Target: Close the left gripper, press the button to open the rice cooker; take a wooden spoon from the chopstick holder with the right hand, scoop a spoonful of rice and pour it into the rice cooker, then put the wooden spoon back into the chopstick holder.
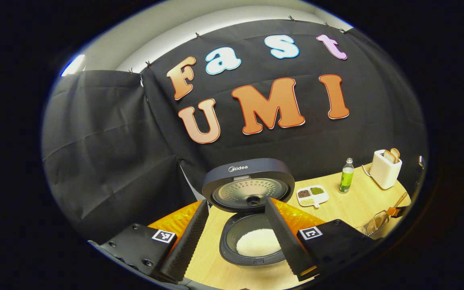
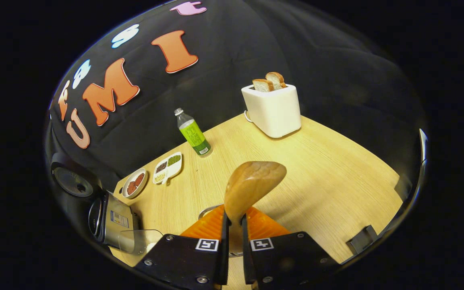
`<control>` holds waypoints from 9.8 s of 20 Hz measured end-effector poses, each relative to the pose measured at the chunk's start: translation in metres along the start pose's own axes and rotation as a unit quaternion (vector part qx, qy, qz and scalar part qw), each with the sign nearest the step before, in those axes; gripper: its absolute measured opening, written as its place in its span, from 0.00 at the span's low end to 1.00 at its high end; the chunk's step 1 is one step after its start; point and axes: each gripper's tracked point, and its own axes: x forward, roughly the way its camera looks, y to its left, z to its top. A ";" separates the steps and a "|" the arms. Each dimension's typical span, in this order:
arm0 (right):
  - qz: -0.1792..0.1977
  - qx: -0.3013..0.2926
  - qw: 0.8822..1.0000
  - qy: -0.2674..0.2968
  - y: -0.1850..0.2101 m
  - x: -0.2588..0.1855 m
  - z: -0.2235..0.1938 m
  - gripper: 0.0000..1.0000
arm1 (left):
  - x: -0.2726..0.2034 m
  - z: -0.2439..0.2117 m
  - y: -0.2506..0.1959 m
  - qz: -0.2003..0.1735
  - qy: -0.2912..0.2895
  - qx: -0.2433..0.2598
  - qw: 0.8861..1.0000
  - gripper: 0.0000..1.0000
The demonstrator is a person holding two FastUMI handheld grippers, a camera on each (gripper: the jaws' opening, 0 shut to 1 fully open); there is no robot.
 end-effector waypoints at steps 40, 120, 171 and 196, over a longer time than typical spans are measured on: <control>-0.001 -0.249 0.965 -0.082 0.136 -0.061 -0.047 0.09 | 0.031 -0.045 0.063 -0.059 -0.015 -0.033 0.998 0.94; 0.380 0.480 0.776 0.153 0.208 -0.078 0.023 0.08 | 0.049 -0.046 0.062 -0.042 -0.017 -0.075 0.996 0.94; 0.332 -0.156 0.926 -0.089 0.421 -0.068 0.001 0.08 | -0.048 -0.120 0.201 0.158 0.017 -0.111 0.981 0.94; 0.377 -0.416 0.801 -0.209 0.456 -0.100 -0.034 0.08 | -0.061 -0.117 0.204 0.165 0.004 -0.113 0.980 1.00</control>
